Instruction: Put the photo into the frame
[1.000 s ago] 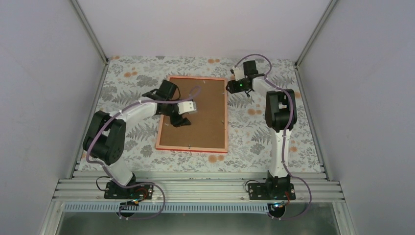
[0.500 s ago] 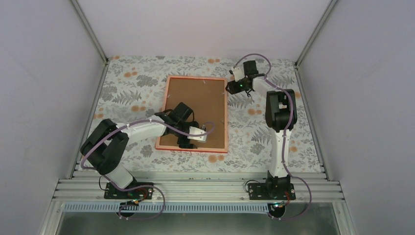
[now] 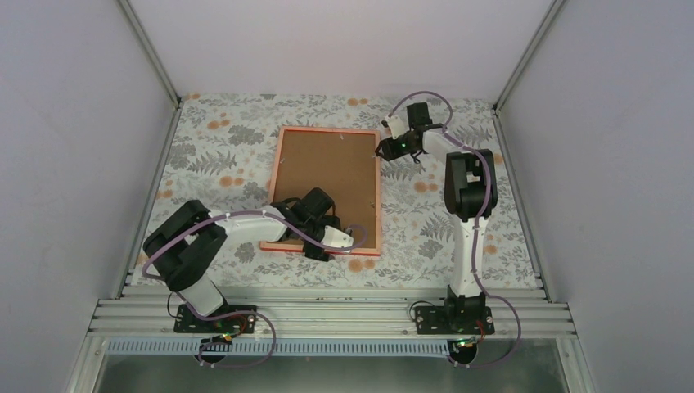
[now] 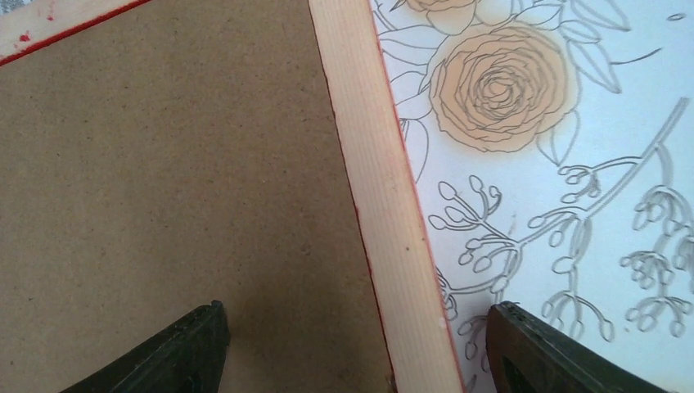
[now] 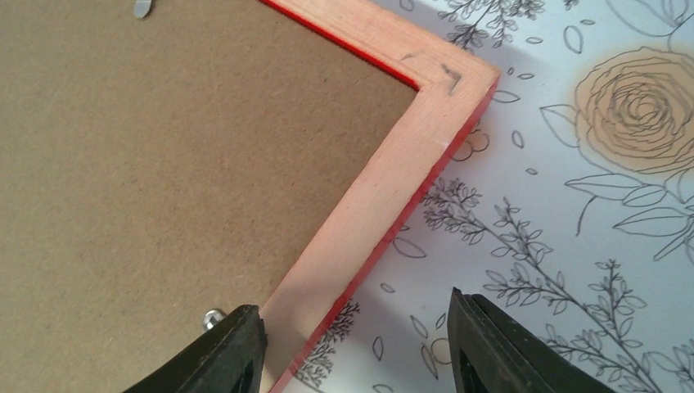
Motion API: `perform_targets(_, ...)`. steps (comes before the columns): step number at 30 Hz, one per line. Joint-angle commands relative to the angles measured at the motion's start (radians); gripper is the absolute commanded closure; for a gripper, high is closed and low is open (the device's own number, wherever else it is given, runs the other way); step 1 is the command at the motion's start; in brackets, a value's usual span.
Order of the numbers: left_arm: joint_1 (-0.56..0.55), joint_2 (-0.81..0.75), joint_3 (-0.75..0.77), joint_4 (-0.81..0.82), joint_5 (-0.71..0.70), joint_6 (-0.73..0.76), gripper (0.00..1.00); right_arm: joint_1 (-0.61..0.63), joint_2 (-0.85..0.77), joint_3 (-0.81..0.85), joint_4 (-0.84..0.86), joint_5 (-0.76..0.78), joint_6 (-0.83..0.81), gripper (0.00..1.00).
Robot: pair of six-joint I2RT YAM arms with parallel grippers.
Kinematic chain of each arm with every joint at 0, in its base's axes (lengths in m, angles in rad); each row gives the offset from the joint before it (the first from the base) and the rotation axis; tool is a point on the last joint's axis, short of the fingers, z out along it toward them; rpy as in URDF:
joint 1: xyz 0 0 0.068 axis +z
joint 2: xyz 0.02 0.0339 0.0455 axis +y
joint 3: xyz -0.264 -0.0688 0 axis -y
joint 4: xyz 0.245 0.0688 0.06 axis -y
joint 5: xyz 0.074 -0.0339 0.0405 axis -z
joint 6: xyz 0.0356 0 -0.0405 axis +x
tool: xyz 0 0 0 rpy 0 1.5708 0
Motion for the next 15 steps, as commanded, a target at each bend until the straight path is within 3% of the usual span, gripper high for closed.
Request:
perform_targets(1,-0.009,0.047,0.011,0.058,-0.043,-0.047,0.22,0.011,-0.016,-0.056,-0.109,0.028,-0.071,0.44)
perform_targets(15,-0.009,0.070,0.017,0.064,-0.050,-0.081,0.23,0.011,-0.036,-0.059,-0.277,-0.087,-0.129,0.45)
